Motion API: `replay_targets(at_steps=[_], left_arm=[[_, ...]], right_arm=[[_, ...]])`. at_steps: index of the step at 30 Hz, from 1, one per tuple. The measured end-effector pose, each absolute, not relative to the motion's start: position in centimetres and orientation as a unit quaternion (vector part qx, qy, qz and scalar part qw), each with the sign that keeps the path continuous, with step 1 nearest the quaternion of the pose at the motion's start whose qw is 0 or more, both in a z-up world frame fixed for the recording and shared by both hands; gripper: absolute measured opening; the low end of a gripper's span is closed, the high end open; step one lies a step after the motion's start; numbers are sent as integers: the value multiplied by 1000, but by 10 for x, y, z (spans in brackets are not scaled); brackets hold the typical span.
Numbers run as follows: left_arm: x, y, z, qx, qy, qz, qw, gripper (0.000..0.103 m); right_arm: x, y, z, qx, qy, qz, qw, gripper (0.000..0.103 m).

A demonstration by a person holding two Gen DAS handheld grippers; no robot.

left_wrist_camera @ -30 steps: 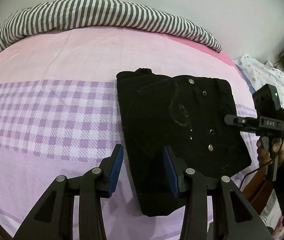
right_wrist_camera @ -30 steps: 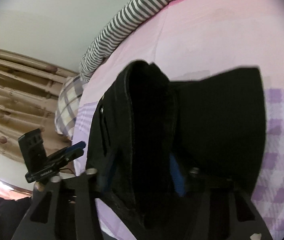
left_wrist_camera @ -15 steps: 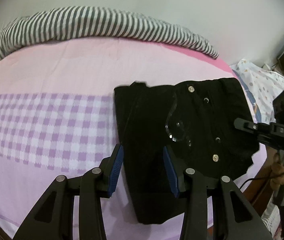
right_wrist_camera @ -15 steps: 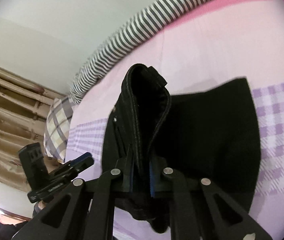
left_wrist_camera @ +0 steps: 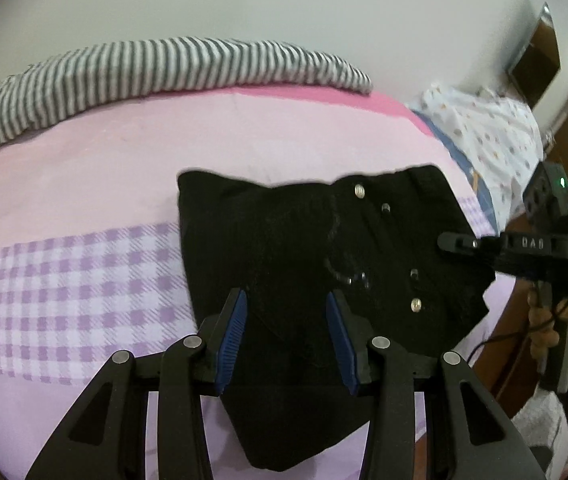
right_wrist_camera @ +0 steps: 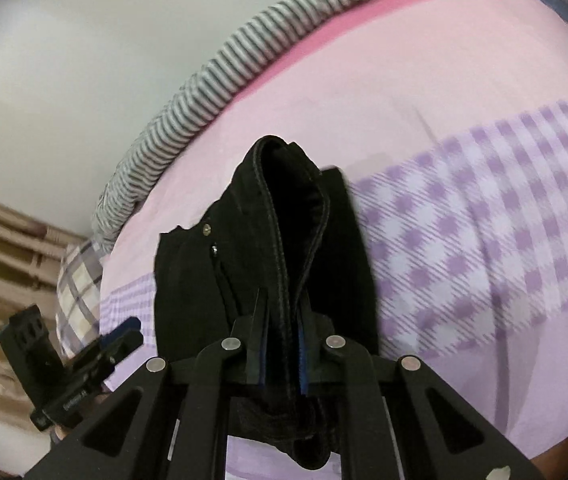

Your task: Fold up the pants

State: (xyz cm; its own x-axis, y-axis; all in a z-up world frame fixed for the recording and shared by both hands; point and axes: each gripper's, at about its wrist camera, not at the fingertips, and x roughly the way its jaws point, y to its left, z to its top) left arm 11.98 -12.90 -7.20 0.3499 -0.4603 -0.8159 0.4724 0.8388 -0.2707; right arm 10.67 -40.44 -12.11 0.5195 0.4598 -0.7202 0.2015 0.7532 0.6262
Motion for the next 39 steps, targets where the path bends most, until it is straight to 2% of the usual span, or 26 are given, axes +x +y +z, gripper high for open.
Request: replay_targets(at_steps=[3, 5, 8, 11, 16, 21, 23, 25, 29, 35, 39], left_arm=[[114, -138, -85, 23, 511, -292, 808, 43], [111, -142, -96, 36, 527, -296, 796, 43], [106, -145, -107, 50, 535, -297, 789, 43], [102, -145, -109, 50, 534, -300, 789, 44], [99, -144, -109, 49, 534, -301, 788, 44], [96, -145, -110, 51, 532, -300, 790, 45], [94, -146, -110, 54, 532, -301, 790, 45], [92, -146, -110, 52, 534, -302, 788, 46], [87, -142, -111, 49, 541, -311, 780, 45], [74, -137, -115, 59, 541, -325, 773, 45], [73, -135, -116, 58, 543, -322, 773, 45]], right_arm=[[110, -404, -130, 337, 490, 75, 801, 12], [109, -405, -130, 328, 498, 64, 801, 31], [98, -410, -121, 325, 485, 54, 810, 38], [78, -421, -109, 348, 467, 53, 811, 38], [57, -413, -111, 364, 484, 71, 793, 38], [66, -400, -126, 368, 489, 63, 788, 28], [65, -401, -124, 366, 483, 50, 794, 16], [60, -398, -111, 364, 461, 58, 807, 14], [42, -387, -90, 350, 434, 68, 827, 13], [39, -394, -132, 343, 468, 28, 814, 12], [46, -395, -131, 342, 483, 35, 805, 14]])
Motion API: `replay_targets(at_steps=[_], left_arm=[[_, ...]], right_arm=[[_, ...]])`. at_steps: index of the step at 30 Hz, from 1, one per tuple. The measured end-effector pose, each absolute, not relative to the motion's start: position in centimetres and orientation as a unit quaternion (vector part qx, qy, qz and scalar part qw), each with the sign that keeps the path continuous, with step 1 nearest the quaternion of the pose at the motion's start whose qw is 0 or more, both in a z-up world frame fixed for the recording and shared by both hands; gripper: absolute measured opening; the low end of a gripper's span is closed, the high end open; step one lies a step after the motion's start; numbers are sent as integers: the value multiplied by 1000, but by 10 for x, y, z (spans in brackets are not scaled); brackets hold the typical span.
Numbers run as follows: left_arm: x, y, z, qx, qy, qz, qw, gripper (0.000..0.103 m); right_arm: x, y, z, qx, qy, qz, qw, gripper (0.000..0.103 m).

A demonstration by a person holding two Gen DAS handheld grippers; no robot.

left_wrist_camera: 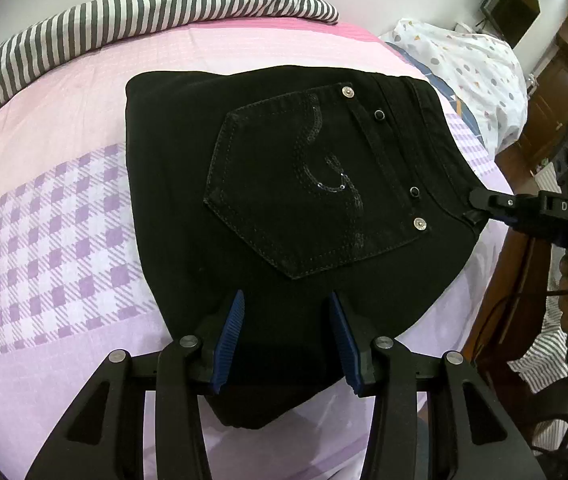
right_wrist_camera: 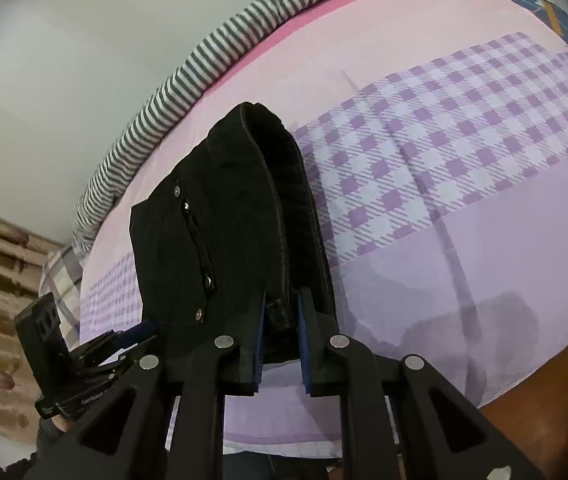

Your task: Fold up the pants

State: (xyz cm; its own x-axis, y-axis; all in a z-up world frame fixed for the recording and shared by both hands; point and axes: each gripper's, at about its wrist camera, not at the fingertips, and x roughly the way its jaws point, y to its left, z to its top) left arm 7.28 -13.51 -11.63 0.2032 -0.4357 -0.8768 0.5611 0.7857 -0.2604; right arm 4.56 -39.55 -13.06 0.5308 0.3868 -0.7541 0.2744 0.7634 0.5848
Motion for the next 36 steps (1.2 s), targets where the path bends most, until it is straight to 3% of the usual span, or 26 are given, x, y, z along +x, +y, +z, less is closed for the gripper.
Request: replay_targets(at_steps=[3, 10, 19, 22, 27, 31, 36], left_arm=[[72, -135, -115, 56, 541, -322, 775, 45], [70, -139, -112, 62, 541, -315, 777, 46], [70, -147, -111, 74, 544, -299, 781, 46], [69, -151, -110, 83, 542, -295, 783, 46], [69, -157, -110, 94, 541, -289, 784, 47], [69, -158, -111, 98, 540, -285, 786, 49], [66, -158, -111, 104, 537, -280, 789, 50]], right_arm=[[50, -397, -113, 316, 484, 16, 816, 23], [90, -398, -74, 268, 433, 20, 860, 23], [158, -376, -99, 207, 469, 13, 858, 22], [166, -379, -110, 206, 481, 5, 852, 17], [160, -384, -110, 219, 484, 10, 847, 15], [136, -377, -104, 215, 485, 19, 847, 21], [94, -368, -105, 214, 490, 23, 845, 22]])
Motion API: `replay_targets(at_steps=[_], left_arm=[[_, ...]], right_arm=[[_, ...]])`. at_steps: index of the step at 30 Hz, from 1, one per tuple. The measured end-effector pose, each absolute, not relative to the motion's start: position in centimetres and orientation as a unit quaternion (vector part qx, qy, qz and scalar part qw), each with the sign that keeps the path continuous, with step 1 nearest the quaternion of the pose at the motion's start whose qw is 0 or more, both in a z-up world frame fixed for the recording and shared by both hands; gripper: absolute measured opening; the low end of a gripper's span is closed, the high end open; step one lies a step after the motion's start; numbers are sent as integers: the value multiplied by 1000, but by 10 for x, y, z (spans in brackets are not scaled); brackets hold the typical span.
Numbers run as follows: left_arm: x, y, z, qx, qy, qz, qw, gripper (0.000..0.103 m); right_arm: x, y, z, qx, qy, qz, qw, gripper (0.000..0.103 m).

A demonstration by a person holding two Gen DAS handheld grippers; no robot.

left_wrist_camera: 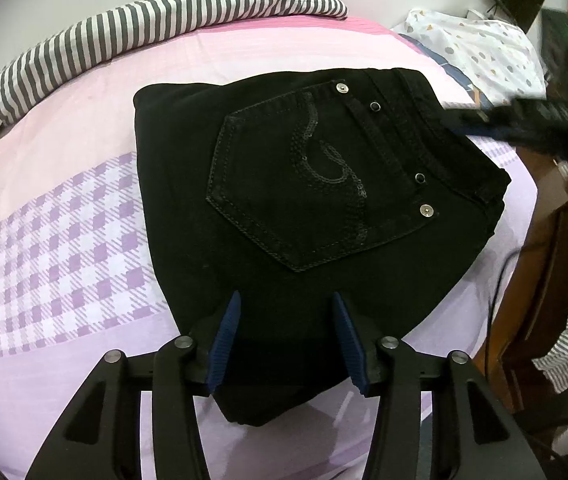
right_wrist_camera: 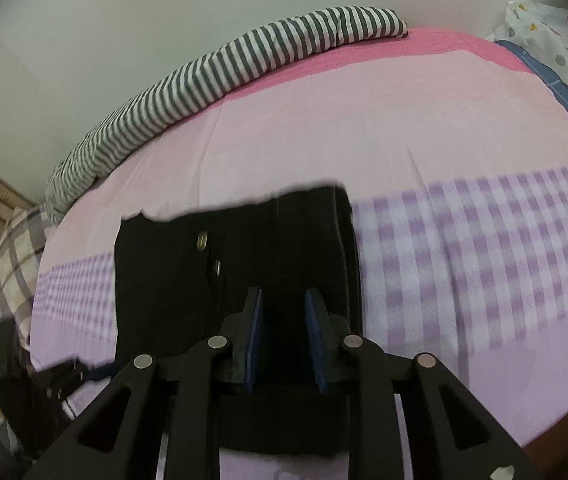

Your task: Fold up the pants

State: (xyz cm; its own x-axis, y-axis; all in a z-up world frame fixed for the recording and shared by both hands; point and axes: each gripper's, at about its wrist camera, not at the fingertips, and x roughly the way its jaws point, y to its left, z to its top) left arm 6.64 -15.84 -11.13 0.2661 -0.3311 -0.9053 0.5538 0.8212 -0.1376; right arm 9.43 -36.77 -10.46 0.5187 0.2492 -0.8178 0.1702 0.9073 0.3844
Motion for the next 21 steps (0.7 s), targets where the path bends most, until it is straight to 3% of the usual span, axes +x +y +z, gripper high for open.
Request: replay_targets(at_steps=[7, 18, 21], left_arm=[[66, -159, -111, 109, 535, -272, 793, 53], [66, -150, -113, 91, 539, -269, 793, 56], [66, -149, -112, 89, 538, -273, 793, 56]], right_arm=[[44, -354, -100, 205, 480, 21, 852, 22], [34, -354, -123, 211, 510, 23, 833, 22], [26, -354, -111, 208, 474, 31, 855, 22]])
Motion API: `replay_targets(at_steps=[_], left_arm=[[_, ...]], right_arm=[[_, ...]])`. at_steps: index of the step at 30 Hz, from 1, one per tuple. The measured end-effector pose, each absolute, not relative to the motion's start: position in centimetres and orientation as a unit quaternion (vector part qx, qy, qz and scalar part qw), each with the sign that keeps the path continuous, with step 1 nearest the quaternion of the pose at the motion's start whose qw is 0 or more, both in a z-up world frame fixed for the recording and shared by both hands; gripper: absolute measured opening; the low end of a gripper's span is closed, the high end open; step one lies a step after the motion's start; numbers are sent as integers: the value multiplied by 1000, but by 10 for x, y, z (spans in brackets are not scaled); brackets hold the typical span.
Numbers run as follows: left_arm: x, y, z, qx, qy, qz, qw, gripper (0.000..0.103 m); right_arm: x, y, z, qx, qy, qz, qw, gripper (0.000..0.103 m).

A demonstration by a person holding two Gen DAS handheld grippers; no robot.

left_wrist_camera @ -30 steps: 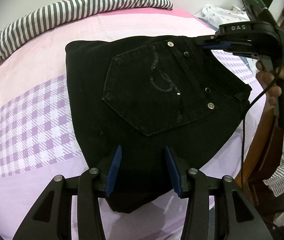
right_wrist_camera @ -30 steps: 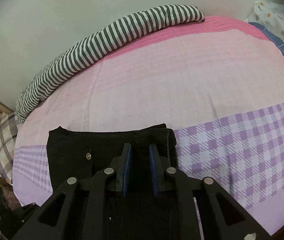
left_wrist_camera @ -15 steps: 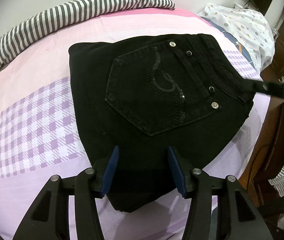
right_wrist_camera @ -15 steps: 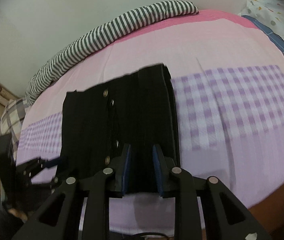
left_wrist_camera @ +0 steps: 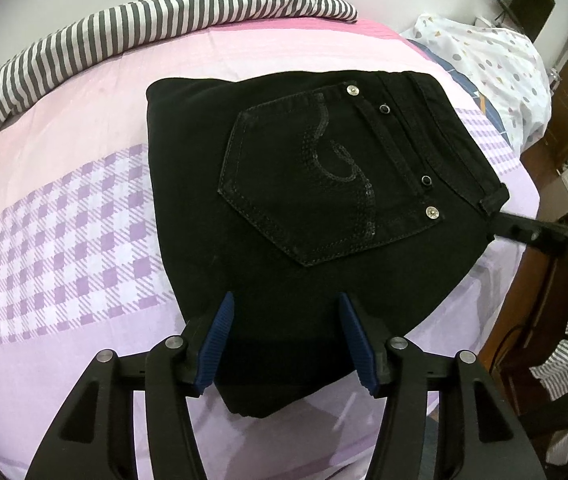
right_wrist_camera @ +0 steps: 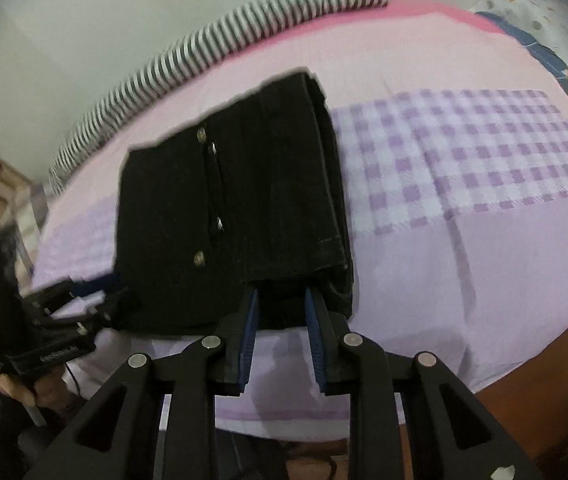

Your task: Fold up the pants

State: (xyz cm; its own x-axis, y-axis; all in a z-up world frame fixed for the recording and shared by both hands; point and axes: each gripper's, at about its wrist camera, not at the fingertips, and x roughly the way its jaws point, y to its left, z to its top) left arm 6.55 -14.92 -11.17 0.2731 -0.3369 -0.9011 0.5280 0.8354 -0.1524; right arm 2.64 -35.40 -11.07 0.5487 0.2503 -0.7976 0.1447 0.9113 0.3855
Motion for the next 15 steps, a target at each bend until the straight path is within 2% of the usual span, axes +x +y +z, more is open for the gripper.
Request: replay_targets(at_steps=[7, 10, 15], left_arm=[[70, -142, -103, 72, 540, -276, 792, 57], [71, -135, -94, 60, 532, -277, 798, 61], [77, -115, -77, 19, 517, -280, 808, 63]], right_arm=[[31, -366, -103, 214, 487, 29, 846, 26], [26, -376, -97, 231, 473, 16, 850, 36], [29, -395, -94, 277, 457, 19, 845, 44]])
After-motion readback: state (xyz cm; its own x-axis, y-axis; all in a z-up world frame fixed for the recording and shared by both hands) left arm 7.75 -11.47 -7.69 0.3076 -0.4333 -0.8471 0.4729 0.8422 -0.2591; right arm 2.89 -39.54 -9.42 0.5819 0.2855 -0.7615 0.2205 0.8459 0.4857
